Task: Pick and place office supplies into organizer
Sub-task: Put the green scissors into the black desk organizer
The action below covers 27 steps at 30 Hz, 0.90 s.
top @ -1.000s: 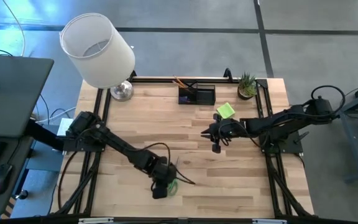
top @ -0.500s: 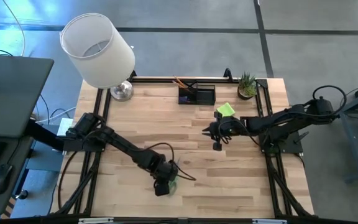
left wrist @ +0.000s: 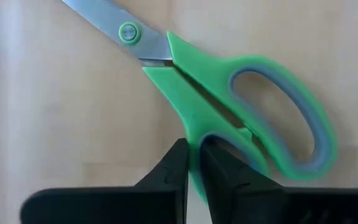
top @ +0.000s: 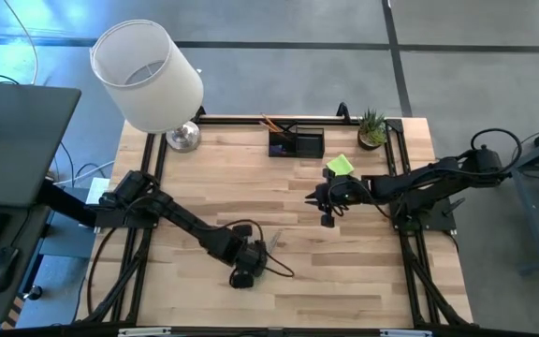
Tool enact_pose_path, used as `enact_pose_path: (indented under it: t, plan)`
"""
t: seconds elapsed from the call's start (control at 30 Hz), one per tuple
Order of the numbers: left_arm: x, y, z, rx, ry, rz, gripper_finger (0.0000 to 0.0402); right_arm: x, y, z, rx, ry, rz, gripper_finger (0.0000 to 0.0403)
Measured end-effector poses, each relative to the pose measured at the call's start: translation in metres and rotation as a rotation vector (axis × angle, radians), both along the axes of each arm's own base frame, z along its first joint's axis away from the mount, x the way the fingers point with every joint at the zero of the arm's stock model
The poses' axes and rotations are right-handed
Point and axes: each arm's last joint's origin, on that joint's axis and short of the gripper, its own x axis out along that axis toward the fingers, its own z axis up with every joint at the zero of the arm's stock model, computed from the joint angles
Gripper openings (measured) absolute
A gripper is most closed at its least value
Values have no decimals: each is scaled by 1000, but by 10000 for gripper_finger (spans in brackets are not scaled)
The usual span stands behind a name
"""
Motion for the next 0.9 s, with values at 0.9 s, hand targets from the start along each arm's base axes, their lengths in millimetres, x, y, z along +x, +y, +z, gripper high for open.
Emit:
enact_pose_path:
  t: [0.9]
  plan:
    - [61, 86, 73, -46, -180, -111, 3, 1, 45, 10, -499, -74, 342, 184]
